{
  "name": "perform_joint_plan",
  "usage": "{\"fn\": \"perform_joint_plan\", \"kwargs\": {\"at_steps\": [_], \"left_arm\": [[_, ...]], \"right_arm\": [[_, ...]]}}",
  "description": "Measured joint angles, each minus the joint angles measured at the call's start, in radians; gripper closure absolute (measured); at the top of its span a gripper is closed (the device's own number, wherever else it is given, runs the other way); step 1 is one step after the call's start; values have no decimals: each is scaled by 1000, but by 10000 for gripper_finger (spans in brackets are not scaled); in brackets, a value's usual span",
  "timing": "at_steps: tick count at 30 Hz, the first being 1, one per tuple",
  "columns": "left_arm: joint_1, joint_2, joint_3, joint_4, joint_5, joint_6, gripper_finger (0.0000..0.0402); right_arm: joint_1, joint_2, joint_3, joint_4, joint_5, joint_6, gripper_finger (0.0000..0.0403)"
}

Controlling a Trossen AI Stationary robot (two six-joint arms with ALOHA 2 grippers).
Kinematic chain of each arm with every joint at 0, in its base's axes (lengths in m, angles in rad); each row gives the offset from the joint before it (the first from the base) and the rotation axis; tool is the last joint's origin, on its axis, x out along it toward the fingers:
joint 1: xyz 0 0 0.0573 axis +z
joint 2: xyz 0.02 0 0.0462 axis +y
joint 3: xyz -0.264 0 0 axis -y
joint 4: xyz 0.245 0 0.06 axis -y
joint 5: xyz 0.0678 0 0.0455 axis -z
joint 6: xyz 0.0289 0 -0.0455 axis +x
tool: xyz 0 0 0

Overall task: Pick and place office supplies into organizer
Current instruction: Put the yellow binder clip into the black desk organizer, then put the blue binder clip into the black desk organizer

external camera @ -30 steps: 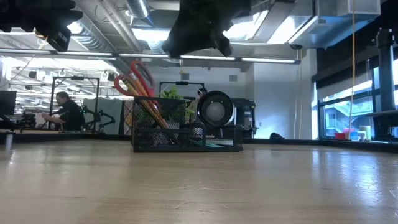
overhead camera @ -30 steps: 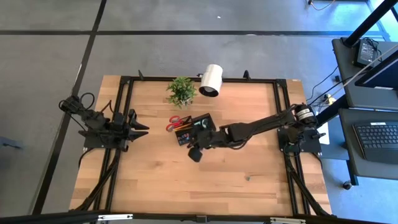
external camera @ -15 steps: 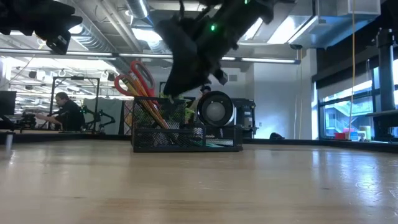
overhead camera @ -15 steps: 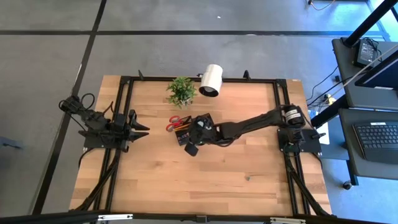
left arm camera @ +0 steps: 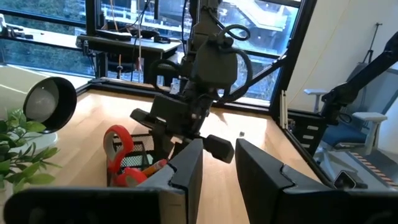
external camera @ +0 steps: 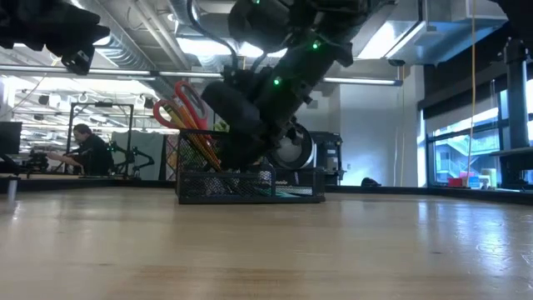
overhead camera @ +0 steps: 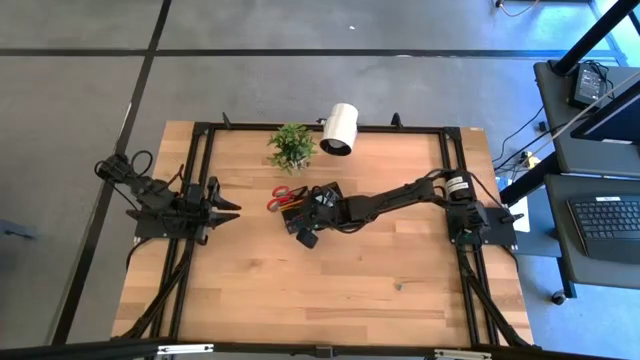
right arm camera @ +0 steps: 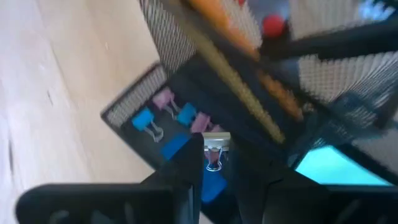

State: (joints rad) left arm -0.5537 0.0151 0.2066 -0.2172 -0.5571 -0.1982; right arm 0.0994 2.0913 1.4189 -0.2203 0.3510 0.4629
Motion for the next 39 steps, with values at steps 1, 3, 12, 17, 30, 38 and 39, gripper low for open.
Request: {"fn": "perform_joint_plan", "kwargs": {"at_steps": [1,3,12,17,30,38,39], "left_arm": [[0,0,0,-3,0,0,312],[0,0,0,-4,0,0,313],[0,0,0,-4,0,1,313],[0,0,0,-4,0,1,311],[0,0,0,-4,0,-1,312],[0,0,0,-4,0,-1,313],[0,0,0,-4,0,-1,313]], "right_arm": [[-2,3,0,-5,-7,0,334],[-1,7,0,0,-8,0,334],[-1,8,0,0,-8,4,334],[-1,8,0,0,-7,3,334],[-1,8,0,0,-5,6,317],[-1,8,0,-1,-7,7,270],[-1,7,2,-6,-15,7,268]]}}
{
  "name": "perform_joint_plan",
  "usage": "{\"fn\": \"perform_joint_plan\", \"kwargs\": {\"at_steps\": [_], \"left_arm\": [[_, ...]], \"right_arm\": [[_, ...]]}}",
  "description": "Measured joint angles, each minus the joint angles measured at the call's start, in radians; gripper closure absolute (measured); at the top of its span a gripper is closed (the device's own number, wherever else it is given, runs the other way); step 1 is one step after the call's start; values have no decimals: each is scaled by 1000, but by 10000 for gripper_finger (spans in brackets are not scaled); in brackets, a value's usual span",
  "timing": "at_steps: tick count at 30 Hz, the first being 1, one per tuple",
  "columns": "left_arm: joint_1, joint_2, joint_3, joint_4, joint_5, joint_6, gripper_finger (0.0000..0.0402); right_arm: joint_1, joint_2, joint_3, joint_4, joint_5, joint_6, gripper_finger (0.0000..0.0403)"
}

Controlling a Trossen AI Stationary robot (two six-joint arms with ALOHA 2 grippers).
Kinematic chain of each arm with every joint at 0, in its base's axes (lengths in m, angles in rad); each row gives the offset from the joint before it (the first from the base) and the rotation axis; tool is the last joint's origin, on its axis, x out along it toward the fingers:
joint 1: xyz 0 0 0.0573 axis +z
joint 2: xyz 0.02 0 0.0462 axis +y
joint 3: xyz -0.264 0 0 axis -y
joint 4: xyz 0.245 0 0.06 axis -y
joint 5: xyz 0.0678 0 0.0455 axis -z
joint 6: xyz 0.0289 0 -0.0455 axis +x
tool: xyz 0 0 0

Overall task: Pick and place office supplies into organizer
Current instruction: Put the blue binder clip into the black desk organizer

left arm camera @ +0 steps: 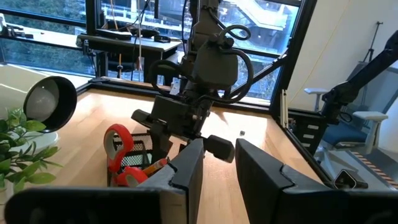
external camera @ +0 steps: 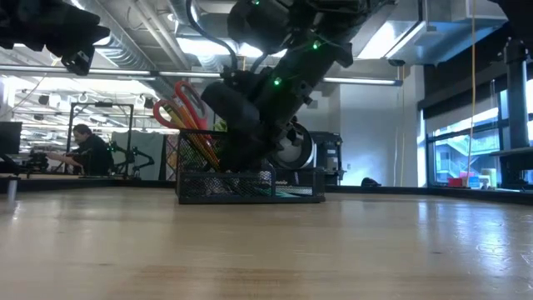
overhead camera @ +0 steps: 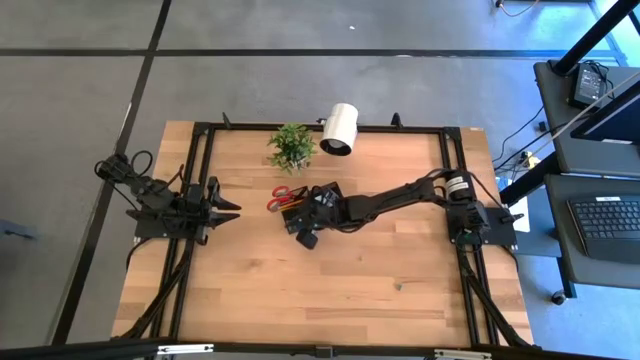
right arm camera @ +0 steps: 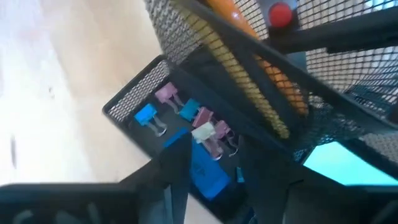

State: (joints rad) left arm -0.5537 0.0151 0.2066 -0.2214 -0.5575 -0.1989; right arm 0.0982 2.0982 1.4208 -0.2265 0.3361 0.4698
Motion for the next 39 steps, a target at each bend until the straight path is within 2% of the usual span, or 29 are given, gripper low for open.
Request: {"fn": "perform_joint_plan", "kwargs": {"at_steps": [5,8,10,13,17,21,24,28,33,36,39], "left_arm": [[0,0,0,0,0,-7,314],[0,0,0,0,0,-24,311],[0,0,0,0,0,-25,311],[0,0,0,0,0,-26,312],[0,0,0,-1,1,-27,313],[0,0,0,1,1,-26,314],[0,0,0,0,-1,-26,312],[0,0,0,0,-1,-26,311],[0,0,0,0,-2,-26,313],[0,0,0,0,-1,-25,313],[0,0,0,-9,-1,-24,313]], "right_arm": [[0,-39,90,-167,-153,17,270],[11,-54,188,-403,-267,70,272],[35,-59,264,-582,-308,71,272],[101,-79,366,-774,-301,59,271],[192,-111,435,-979,-249,168,271],[287,-177,424,-1104,-149,300,271],[350,-210,379,-1202,-150,401,271],[419,-260,282,-1253,-207,511,271],[525,-294,123,-1203,-273,524,271],[576,-297,39,-1130,-309,525,271],[602,-297,-46,-985,-419,551,271]]}}
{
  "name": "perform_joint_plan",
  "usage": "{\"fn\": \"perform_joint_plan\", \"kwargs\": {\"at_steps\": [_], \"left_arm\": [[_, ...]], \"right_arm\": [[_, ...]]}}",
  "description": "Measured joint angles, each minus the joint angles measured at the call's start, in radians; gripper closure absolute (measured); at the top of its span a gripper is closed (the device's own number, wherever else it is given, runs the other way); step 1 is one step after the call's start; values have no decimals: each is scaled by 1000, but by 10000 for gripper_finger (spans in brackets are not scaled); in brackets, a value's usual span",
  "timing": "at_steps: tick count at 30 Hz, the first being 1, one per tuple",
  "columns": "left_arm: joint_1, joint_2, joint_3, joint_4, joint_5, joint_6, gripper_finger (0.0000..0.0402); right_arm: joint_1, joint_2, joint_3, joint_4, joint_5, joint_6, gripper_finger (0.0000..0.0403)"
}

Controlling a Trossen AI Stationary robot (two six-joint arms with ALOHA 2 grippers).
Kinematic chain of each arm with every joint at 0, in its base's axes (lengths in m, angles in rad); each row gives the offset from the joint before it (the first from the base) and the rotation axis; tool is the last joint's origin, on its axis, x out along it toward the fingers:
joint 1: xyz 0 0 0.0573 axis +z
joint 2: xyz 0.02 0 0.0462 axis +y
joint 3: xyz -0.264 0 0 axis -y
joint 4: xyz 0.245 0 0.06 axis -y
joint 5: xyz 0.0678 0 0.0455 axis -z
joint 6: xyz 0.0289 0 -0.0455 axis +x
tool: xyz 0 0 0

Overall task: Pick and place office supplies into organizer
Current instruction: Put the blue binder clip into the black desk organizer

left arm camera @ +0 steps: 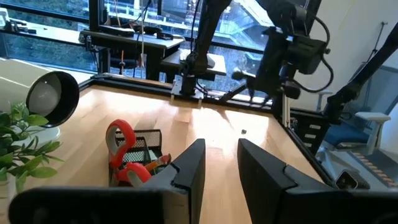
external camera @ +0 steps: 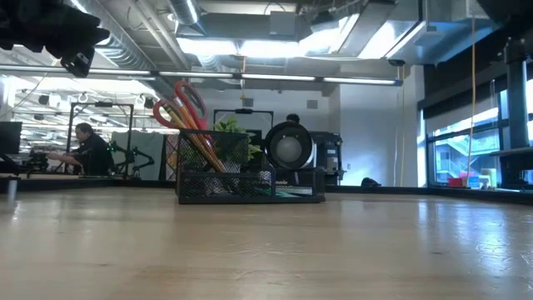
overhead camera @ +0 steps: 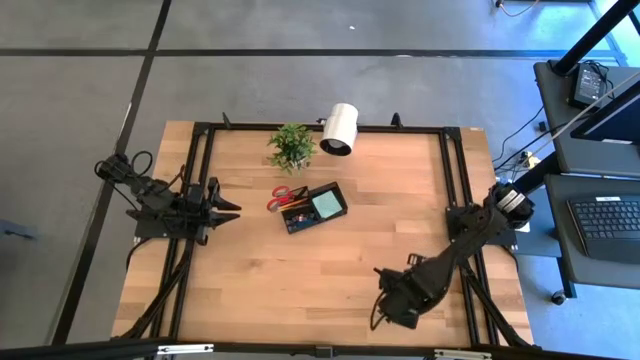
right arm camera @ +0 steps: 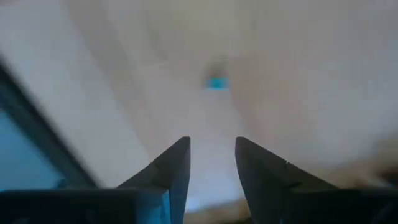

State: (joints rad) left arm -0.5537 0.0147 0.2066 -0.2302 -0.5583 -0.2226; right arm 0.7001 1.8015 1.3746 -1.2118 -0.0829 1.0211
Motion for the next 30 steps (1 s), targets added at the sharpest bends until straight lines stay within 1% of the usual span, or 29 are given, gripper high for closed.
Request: {"fn": "perform_joint_plan", "kwargs": {"at_steps": [1,3,6,9,11,13,15,21,24,26,30], "left_arm": [[0,0,0,-6,0,0,313],[0,0,0,-14,0,0,311],[0,0,0,-29,0,0,312],[0,0,0,-37,0,0,313],[0,0,0,-38,1,0,313],[0,0,0,-39,1,0,313],[0,0,0,-40,1,0,314],[0,0,0,-65,1,0,311],[0,0,0,-68,1,0,313],[0,0,0,-67,1,0,313],[0,0,0,-67,0,0,313]], "right_arm": [[5,0,-26,53,-28,20,271],[15,1,-71,123,-44,45,271],[19,1,-122,150,-60,29,271],[21,1,-145,172,-73,99,271],[21,1,-159,209,-69,77,271],[21,1,-158,252,-66,10,271],[21,1,-158,281,-42,-36,271],[21,1,-158,276,9,-82,271],[27,1,-158,262,58,-77,271],[30,-4,-158,233,71,-55,271],[40,-74,-185,238,134,4,271]]}}
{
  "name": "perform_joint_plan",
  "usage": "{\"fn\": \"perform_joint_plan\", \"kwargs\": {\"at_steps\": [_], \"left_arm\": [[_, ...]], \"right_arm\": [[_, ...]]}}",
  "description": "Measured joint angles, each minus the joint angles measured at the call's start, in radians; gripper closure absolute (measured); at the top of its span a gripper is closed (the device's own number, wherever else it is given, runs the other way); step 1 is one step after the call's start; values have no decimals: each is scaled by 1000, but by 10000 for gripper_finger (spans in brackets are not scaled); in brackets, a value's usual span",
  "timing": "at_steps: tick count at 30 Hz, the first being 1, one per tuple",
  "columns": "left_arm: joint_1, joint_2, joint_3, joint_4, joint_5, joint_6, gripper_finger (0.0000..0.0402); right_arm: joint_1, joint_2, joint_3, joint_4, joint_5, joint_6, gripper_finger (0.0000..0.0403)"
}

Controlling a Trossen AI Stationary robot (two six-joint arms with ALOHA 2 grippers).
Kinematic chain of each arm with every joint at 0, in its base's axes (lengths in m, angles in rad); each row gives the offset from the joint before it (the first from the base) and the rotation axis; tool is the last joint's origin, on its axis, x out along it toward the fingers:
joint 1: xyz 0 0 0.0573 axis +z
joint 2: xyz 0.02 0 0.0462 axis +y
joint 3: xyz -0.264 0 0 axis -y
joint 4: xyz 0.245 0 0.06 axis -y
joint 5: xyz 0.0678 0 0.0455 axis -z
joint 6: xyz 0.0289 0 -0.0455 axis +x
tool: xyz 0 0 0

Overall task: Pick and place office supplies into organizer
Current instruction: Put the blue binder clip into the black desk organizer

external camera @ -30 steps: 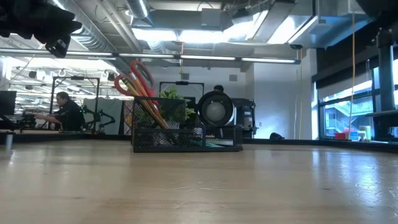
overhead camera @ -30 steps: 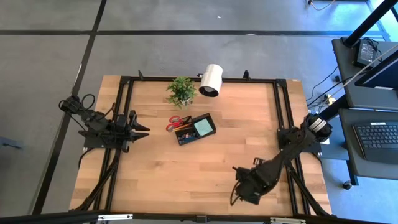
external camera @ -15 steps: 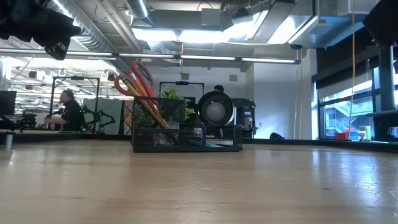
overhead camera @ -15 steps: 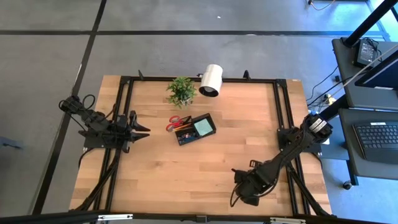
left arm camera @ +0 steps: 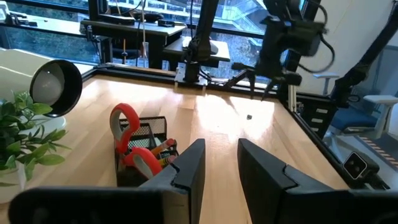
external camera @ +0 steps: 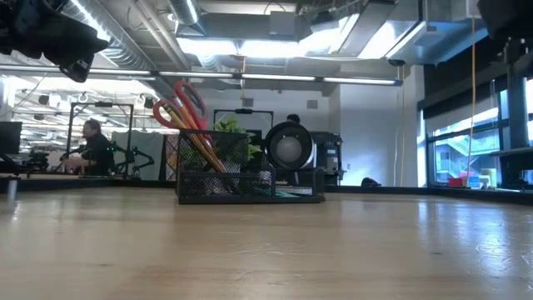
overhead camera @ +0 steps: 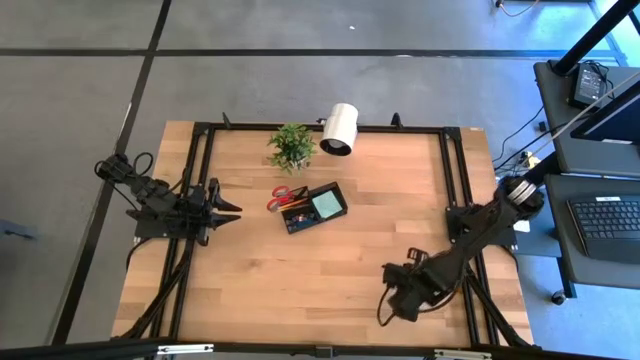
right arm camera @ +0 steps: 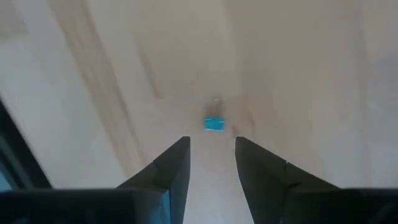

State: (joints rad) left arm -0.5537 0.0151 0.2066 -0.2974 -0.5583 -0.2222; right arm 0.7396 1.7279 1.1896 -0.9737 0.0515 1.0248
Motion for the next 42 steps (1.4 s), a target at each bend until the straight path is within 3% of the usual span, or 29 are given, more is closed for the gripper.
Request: {"fn": "perform_joint_plan", "kwargs": {"at_steps": [6,10,27,37,42], "left_arm": [[0,0,0,0,0,0,311],[0,0,0,0,0,0,312],[0,0,0,1,-2,-2,313],[0,0,0,1,-3,-2,311],[0,0,0,1,-3,-3,313]], "right_arm": [[7,-165,-146,181,34,83,271],[7,-192,-222,307,33,68,271],[3,-193,-276,341,25,97,267],[3,-193,-276,356,21,97,161],[3,-193,-276,416,-108,97,132]]}}
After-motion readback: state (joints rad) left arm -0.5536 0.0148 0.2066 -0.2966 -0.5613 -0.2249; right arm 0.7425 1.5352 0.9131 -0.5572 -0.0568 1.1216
